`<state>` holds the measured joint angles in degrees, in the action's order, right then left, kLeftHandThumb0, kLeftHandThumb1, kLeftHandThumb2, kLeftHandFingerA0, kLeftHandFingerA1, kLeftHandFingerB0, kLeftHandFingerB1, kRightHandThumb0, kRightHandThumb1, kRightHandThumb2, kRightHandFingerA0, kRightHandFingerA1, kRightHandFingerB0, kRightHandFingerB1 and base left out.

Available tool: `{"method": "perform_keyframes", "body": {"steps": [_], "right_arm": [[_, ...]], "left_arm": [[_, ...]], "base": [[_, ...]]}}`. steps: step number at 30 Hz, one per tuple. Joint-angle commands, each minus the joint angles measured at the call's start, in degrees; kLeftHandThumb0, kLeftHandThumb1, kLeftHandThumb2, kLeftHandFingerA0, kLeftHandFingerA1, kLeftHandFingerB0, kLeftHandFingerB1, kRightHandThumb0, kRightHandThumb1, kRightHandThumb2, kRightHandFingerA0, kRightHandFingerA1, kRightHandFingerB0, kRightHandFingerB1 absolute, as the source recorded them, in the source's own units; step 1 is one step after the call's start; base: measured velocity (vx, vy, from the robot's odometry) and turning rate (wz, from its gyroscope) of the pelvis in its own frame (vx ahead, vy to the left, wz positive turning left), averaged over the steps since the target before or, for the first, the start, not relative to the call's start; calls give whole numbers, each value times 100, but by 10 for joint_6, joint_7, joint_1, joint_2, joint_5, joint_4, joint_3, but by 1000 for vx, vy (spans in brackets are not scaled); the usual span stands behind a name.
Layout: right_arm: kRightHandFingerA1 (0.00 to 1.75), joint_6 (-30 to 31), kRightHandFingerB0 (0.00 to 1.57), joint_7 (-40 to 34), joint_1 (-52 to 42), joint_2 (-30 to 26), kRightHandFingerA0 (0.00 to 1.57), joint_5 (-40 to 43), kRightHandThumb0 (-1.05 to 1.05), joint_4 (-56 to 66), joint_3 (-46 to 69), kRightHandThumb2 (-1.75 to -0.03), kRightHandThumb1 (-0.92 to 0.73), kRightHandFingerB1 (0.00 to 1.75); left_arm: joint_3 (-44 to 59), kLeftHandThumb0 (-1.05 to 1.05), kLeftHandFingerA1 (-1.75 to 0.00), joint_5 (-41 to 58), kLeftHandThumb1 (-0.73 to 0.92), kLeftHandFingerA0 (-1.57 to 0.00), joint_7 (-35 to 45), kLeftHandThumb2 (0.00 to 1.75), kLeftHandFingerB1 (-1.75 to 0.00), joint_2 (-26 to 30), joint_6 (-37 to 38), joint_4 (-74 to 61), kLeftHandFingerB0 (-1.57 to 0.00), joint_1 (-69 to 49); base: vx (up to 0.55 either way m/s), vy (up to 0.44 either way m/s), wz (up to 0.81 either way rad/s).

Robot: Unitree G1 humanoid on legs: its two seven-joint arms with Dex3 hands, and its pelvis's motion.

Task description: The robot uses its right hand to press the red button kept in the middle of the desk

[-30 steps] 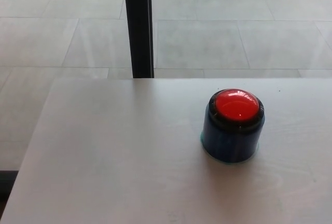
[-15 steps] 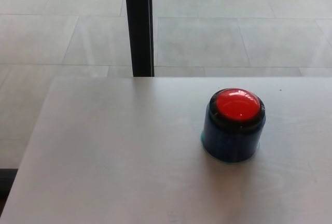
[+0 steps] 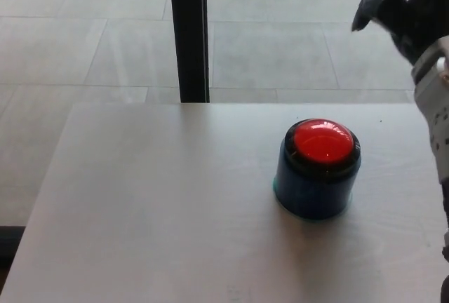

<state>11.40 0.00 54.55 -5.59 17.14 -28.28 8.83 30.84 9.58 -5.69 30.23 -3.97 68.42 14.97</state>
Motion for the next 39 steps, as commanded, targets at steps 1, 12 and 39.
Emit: {"method": "perform_keyframes", "body": {"steps": [1, 12, 39], "right_arm": [[175, -2, 74, 36, -10, 2, 91, -18, -22, -35, -17, -125, -47, 155], [175, 18, 73, 36, -75, 12, 89, -54, -18, -41, -62, -127, -49, 162], [175, -4, 78, 17, -139, 22, 98, -116, -21, -115, -94, -131, -48, 160]], "left_arm": [[-11, -47, -103, 1, 75, -18, -6, 113, -35, 19, -12, 5, 0, -3], [-14, -48, -108, 10, 77, -18, -8, 113, -49, 18, -8, 7, 0, -3], [-28, -51, -106, 18, 77, -17, -4, 112, -40, 25, -14, -3, 0, -2]], "base": [[0, 0, 0], [0, 0, 0], [0, 0, 0]]}}
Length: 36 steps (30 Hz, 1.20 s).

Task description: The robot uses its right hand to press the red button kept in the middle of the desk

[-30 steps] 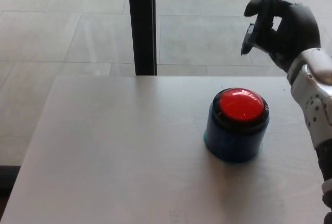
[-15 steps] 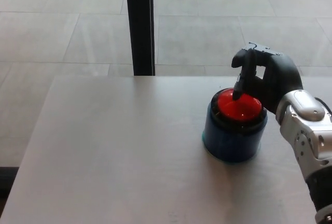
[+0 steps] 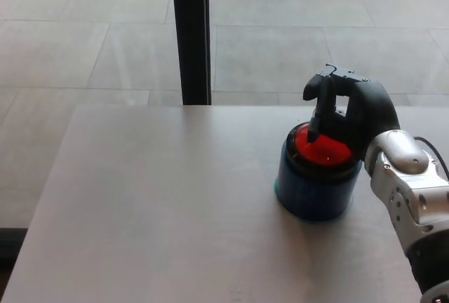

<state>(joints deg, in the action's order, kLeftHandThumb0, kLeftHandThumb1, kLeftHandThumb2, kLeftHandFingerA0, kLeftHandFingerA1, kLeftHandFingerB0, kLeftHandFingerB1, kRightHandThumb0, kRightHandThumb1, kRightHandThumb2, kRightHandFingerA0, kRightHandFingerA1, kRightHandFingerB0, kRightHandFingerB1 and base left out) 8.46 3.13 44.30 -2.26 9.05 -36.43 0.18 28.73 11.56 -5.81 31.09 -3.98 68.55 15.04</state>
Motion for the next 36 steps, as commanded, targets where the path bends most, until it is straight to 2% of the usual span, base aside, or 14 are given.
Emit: {"method": "perform_keyframes", "body": {"steps": [1, 3, 4, 5, 7, 9, 11, 15, 25, 30, 32, 33, 34, 36], "right_arm": [[175, 24, 77, -15, -39, -14, 96, -39, -22, -37, -10, -129, -49, 161], [175, 21, 77, -16, -40, -18, 96, -45, -22, -45, -13, -129, -49, 161], [175, 23, 77, -25, -43, -22, 96, -52, -23, -53, -14, -128, -49, 159], [175, 23, 77, -30, -45, -23, 96, -52, -23, -58, -12, -128, -49, 159], [175, 23, 75, -31, -44, -22, 95, -47, -22, -62, -4, -128, -50, 161], [175, 28, 74, -41, -45, -17, 95, -39, -22, -67, 9, -127, -52, 166], [175, 36, 71, -34, -36, -13, 96, -31, -25, -61, 15, -122, -55, 166], [175, 50, 67, -29, -17, -3, 95, -14, -25, -41, 32, -121, -55, 163], [175, 90, 77, -55, 100, 33, 98, 48, -22, -15, 127, -132, -48, 151], [175, 80, 71, -49, 185, 6, 97, 72, -31, -42, 178, -139, -46, 160], [175, 77, 70, -46, 201, -8, 95, 75, -29, -42, 190, -143, -42, 159], [175, 77, 77, -57, 217, -27, 96, 77, -25, -37, 203, -145, -41, 152], [175, 77, 76, -52, 224, -41, 96, 77, -26, -37, 207, -146, -39, 151], [175, 68, 77, -54, 226, -54, 97, 69, -26, -37, 208, -148, -36, 150]], "left_arm": [[-9, -51, -105, -4, 78, -21, -4, 110, -39, 17, -13, -3, 0, -2], [-12, -51, -105, -4, 78, -21, -5, 110, -39, 20, -13, 1, 0, 1], [-12, -49, -86, -4, 70, -35, -13, 123, -61, 20, -12, 7, 0, 4], [-12, -50, -109, -3, 77, -23, -16, 108, -51, 20, -12, 9, 0, 6], [-12, -52, -98, -1, 77, -30, -14, 113, -53, 21, -10, 9, 0, 7], [-8, -50, -125, 5, 76, -23, -9, 115, -50, 19, -7, 7, 0, 5], [-7, -52, -104, 6, 76, -36, -9, 114, -49, 20, -7, 9, 0, 5], [-12, -52, -105, 4, 79, -16, 2, 111, -48, 20, -9, 3, 0, -1], [-8, -52, -100, 12, 79, -23, 3, 111, -32, 15, -10, -2, 0, -6], [-16, -51, -105, 5, 79, -20, -1, 111, -43, 16, -7, 2, 0, -8], [-22, -52, -99, -1, 78, -33, -6, 114, -53, 18, -10, 4, 0, -8], [-18, -51, -113, 5, 81, -24, -1, 110, -51, 19, -11, 3, 0, -11], [-16, -51, -98, 8, 80, -28, 0, 113, -52, 19, -11, 5, 0, -10], [-18, -52, -103, 6, 77, -12, 0, 114, -41, 18, -7, 3, 0, -14]], "base": [[0, 0, 0], [0, 0, 0], [0, 0, 0], [0, 0, 0], [0, 0, 0], [0, 0, 0], [0, 0, 0], [0, 0, 0], [0, 0, 0], [0, 0, 0], [0, 0, 0], [0, 0, 0], [0, 0, 0], [0, 0, 0]]}}
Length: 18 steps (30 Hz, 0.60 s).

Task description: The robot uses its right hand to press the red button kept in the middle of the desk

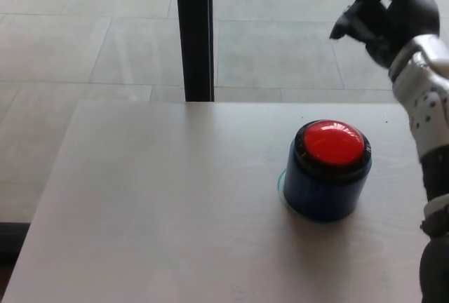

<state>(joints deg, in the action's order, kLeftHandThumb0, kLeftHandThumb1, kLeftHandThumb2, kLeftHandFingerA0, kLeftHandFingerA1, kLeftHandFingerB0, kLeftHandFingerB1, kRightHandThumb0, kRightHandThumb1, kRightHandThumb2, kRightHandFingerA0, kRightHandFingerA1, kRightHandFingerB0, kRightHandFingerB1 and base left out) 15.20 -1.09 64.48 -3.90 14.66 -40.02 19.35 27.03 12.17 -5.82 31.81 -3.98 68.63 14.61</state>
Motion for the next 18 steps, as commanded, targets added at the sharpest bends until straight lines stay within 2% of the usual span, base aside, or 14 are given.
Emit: {"method": "perform_keyframes", "body": {"steps": [1, 2, 3, 5, 6, 7, 9, 11, 12, 13, 14, 15, 16, 18], "right_arm": [[175, 9, 75, -9, 27, -56, 99, 18, -22, 0, 26, -140, -46, 158], [175, 22, 75, -6, 31, -84, 99, 25, -22, 4, 40, -140, -46, 158], [175, 22, 74, -7, 31, -90, 99, 24, -22, 3, 42, -142, -45, 161], [175, 19, 82, 5, 21, -141, 102, 17, -17, 3, 50, -140, -46, 153], [175, 21, 80, 11, 18, -162, 100, 22, -16, 0, 59, -140, -46, 154], [175, 26, 78, 11, 11, -184, 96, 16, -15, 5, 60, -137, -47, 154], [175, 23, 75, 23, 5, -220, 92, 27, -17, -8, 79, -137, -48, 150], [175, 15, 78, 19, -9, -270, 94, 21, -13, -20, 96, -135, -49, 148], [175, 15, 78, 19, -9, -271, 94, 22, -13, -22, 95, -135, -49, 148], [175, 14, 78, 29, -31, -311, 97, 24, -13, -22, 113, -135, -49, 146], [175, 12, 78, 28, -43, -330, 97, 23, -13, -23, 121, -135, -47, 147], [175, 4, 80, 32, -62, -351, 99, 21, -15, -23, 130, -136, -45, 148], [175, -7, 88, 37, -86, -370, 104, 20, -21, -22, 143, -141, -36, 147], [175, -17, 88, 42, -113, -390, 104, 21, -21, -23, 155, -141, -36, 147]], "left_arm": [[-5, -52, -89, -4, 71, -38, 0, 127, -62, 12, -6, 3, 0, -11], [-11, -52, -89, -11, 71, -38, 0, 127, -62, 13, -3, 6, 0, -13], [-4, -51, -113, -2, 78, -19, -1, 112, -41, 12, -4, 6, 0, -12], [2, -51, -106, 5, 79, -17, 1, 110, -41, 14, -9, 5, 0, -12], [-3, -52, -123, 1, 80, -28, 4, 111, -39, 15, -11, 0, 0, -15], [2, -52, -125, 6, 77, -20, 7, 115, -39, 15, -9, 0, 0, -16], [0, -51, -114, 3, 76, -14, 3, 115, -36, 17, -14, 0, 0, -13], [-2, -51, -110, 1, 79, -20, 3, 112, -36, 17, -12, 0, 0, -14], [-2, -51, -110, 1, 79, -20, 3, 112, -36, 17, -12, -1, 0, -14], [-1, -53, -95, 3, 80, -22, 3, 113, -51, 16, -13, -2, 0, -15], [0, -50, -103, 4, 81, -18, 2, 109, -42, 16, -13, 0, 0, -14], [0, -53, -98, 4, 80, -28, 2, 112, -49, 16, -12, 0, 0, -15], [0, -50, -119, 4, 79, -19, 1, 113, -49, 17, -12, -1, 0, -15], [2, -50, -119, 5, 79, -19, -1, 113, -49, 20, -13, -2, 0, -17]], "base": [[0, 0, 0], [0, 0, 0], [0, 0, 0], [0, 0, 0], [0, 0, 0], [0, 0, 0], [0, 0, 0], [0, 0, 0], [0, 0, 0], [0, 0, 0], [0, 0, 0], [0, 0, 0], [0, 0, 0], [0, 0, 0]]}}
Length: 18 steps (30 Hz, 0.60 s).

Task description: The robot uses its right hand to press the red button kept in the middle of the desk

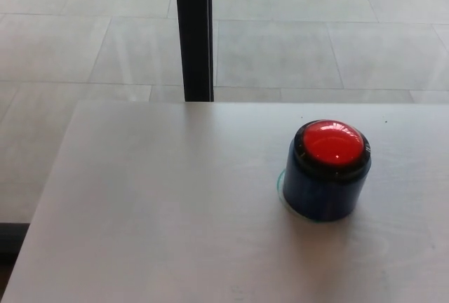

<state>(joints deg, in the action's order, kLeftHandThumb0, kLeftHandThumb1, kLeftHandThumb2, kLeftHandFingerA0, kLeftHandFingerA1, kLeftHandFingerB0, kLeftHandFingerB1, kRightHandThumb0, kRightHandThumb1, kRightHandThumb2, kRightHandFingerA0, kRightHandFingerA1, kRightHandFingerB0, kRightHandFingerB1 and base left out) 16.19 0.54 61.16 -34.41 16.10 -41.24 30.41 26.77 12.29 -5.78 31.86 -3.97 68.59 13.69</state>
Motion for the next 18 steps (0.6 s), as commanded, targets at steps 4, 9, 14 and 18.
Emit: {"method": "perform_keyframes", "body": {"steps": [4, 9, 14, 18], "right_arm": [[168, -63, 101, -33, -195, -130, 117, 8, -47, -17, 132, -145, -21, 143], [167, -115, 104, -82, -306, -117, 125, 25, -45, -44, 231, -148, -20, 146], [164, -174, 108, -89, -407, -76, 132, 51, -48, -106, 297, -154, -25, 141], [166, -198, 98, -97, -436, -53, 128, 68, -48, -128, 331, -142, -36, 128]], "left_arm": [[15, -53, -95, 15, 79, -17, 5, 111, -31, 17, -6, 5, 0, -3], [1, -50, -105, -3, 80, -21, -10, 110, -38, 17, -6, 7, 0, 2], [0, -51, -106, -2, 81, -20, -9, 109, -42, 11, -7, 8, 0, 4], [4, -50, -117, 2, 82, -26, -8, 107, -54, 9, -1, 6, 0, -2]], "base": [[0, 0, 0], [0, 0, 0], [0, 0, 0], [0, 0, 0]]}}
